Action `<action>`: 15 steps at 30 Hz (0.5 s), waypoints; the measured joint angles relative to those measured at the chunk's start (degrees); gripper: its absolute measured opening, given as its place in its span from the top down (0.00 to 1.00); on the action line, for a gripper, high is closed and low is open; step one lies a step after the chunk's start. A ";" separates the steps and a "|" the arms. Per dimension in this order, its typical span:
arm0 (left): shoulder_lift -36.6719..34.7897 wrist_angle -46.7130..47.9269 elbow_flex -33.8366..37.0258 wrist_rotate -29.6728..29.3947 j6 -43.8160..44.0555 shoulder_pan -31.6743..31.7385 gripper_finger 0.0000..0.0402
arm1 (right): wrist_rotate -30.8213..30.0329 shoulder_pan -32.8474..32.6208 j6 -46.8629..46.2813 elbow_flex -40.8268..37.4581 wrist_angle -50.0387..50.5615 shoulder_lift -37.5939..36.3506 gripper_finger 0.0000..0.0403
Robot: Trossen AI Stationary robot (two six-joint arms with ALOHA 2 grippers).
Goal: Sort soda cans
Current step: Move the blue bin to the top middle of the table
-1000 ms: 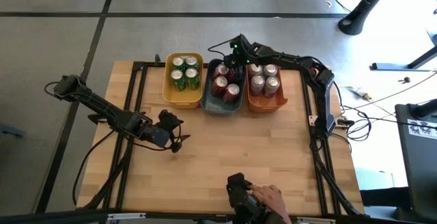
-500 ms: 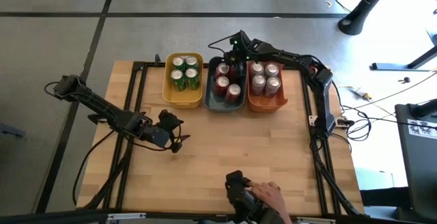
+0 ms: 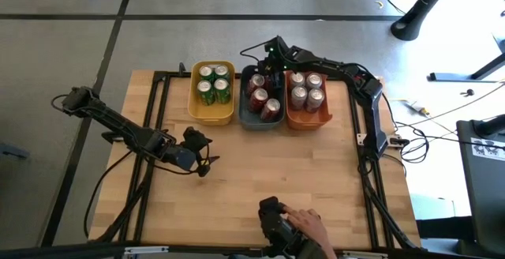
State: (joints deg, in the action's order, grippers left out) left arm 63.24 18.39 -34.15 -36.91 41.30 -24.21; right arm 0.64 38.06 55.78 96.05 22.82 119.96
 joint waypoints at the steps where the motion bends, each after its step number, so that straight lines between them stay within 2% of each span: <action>1: 0.02 0.00 0.00 0.00 0.04 0.00 0.17 | -0.06 -0.03 0.11 0.00 -0.70 0.00 0.83; 7: 0.01 0.00 0.00 0.00 0.19 0.00 0.17 | -1.63 -0.26 0.09 0.05 -3.00 -0.04 0.67; 15: 0.00 0.03 0.00 0.00 0.22 0.00 0.17 | -9.22 -1.64 -0.50 -0.24 -1.17 -2.47 0.64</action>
State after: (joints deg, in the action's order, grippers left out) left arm 63.24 18.42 -34.15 -36.91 41.52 -24.21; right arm -8.57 36.42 55.29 95.81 21.65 117.50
